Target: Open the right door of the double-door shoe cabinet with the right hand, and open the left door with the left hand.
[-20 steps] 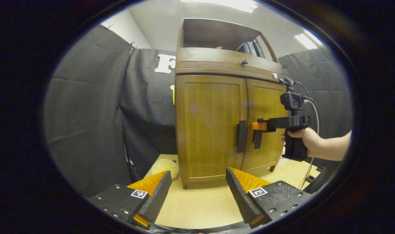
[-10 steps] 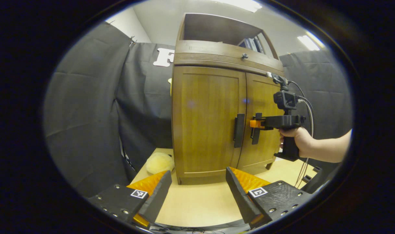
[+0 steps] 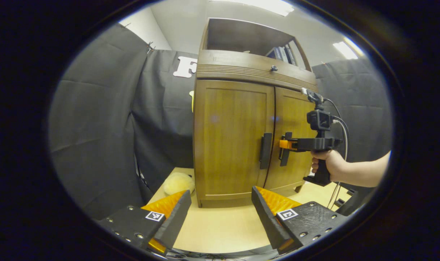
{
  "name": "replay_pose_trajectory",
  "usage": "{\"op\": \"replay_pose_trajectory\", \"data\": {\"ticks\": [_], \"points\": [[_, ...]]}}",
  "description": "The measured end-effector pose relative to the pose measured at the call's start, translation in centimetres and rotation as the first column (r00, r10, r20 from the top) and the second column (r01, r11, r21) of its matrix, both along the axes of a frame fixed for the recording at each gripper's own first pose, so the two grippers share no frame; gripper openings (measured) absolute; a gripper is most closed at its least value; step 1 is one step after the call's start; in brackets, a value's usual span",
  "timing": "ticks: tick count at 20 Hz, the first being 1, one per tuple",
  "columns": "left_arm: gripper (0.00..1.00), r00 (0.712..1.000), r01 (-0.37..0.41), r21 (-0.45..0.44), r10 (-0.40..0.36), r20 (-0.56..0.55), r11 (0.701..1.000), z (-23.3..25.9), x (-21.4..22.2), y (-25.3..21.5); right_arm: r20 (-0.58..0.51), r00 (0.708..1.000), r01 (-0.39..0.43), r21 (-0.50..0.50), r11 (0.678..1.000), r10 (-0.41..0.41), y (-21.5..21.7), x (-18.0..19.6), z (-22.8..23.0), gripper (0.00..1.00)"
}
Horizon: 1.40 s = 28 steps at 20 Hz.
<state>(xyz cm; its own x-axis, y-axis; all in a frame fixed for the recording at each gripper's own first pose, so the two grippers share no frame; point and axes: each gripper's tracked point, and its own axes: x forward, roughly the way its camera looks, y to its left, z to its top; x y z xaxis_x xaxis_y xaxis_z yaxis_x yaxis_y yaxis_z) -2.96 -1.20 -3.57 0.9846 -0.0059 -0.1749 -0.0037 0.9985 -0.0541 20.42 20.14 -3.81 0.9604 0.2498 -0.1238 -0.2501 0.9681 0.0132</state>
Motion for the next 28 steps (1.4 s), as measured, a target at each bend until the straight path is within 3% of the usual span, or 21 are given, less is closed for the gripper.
{"op": "replay_pose_trajectory", "data": {"ticks": [14, 24, 28], "points": [[0.99, 0.999, 0.030, 0.005, -0.030, 0.009, 1.000, 1.1, -0.1, -0.2, -0.008, 0.997, -0.082, -0.005, 0.997, 0.082, -3.3, -7.2, -0.6, 0.10], [0.99, 0.997, 0.081, -0.008, -0.081, 0.011, 0.997, 2.1, 0.4, 0.9, -0.012, 0.996, -0.092, -0.022, 0.996, 0.092, -8.4, -12.1, -1.1, 0.13], [0.99, 0.997, 0.075, -0.065, -0.075, 0.011, 0.995, 2.1, 0.1, 1.3, -0.038, 0.992, -0.119, -0.028, 0.992, 0.118, -11.3, -13.5, -2.3, 0.12]]}}
